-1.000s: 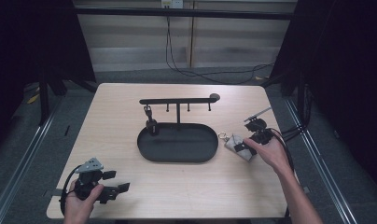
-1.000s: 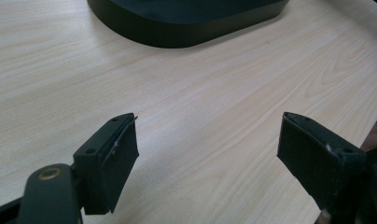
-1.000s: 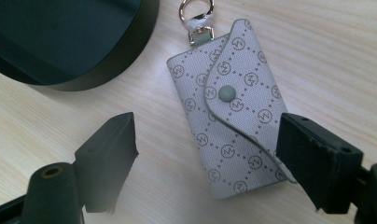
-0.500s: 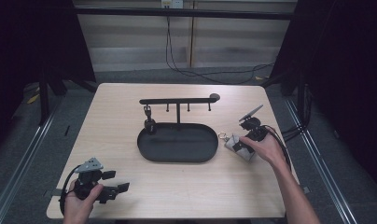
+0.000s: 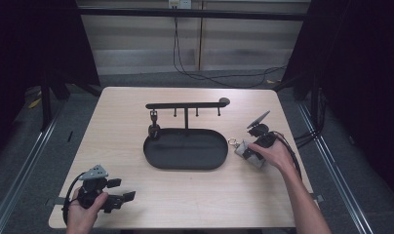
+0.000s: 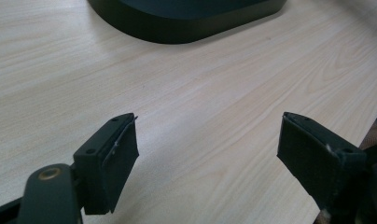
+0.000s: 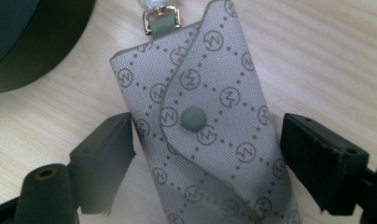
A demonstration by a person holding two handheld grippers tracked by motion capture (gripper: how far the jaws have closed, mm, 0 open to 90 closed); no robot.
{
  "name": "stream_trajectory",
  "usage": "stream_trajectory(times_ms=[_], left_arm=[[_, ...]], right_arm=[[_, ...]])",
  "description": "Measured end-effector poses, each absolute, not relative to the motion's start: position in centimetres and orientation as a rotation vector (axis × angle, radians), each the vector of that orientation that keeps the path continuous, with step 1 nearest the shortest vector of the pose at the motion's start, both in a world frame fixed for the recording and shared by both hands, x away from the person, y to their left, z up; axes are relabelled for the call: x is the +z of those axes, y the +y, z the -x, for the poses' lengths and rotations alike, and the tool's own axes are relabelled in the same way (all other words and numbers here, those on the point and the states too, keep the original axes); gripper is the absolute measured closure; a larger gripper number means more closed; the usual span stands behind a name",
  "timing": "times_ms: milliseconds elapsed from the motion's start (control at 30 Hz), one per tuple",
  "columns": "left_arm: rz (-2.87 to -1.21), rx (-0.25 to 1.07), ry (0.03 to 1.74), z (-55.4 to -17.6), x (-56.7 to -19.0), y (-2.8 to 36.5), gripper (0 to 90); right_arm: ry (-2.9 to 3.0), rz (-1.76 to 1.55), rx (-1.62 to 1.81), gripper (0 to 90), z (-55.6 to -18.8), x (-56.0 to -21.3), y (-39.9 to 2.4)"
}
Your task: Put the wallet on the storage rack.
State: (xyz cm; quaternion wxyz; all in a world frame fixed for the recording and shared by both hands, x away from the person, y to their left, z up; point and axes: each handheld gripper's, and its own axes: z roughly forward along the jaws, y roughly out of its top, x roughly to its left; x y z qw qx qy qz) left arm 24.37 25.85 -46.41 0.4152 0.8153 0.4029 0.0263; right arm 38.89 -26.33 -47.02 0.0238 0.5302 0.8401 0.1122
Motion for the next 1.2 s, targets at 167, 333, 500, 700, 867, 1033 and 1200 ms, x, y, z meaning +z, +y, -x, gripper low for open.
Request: stream_trajectory(times_ms=[167, 333, 500, 700, 867, 1033, 1200], left_arm=[[-2.054, 0.074, 1.007, -24.4, -46.4, 26.0, 19.9], [-2.052, 0.069, 1.011, -24.4, -46.4, 26.0, 19.9], [-2.053, 0.067, 1.012, -24.4, -46.4, 26.0, 19.9], [-2.046, 0.066, 1.015, -24.5, -46.4, 26.1, 19.9], [-2.047, 0.065, 1.014, -24.5, -46.4, 26.1, 19.9], [-2.052, 0.059, 1.011, -24.5, -46.4, 26.2, 19.9], [-2.054, 0.060, 1.011, -24.5, -46.4, 26.2, 19.9]], right_arm=[[2.604, -1.634, 0.340, 17.2, -38.9, -47.2, -26.1], [2.612, -1.623, 0.313, 18.1, -39.0, -47.5, -25.9], [2.615, -1.607, 0.275, 20.9, -39.0, -47.7, -25.6], [2.608, -1.628, 0.265, 22.2, -39.1, -47.7, -25.5], [2.629, -1.625, 0.206, 25.1, -39.4, -47.6, -25.2], [2.625, -1.640, 0.185, 28.3, -39.6, -47.4, -25.0], [2.624, -1.662, 0.196, 29.5, -39.5, -47.3, -25.1]])
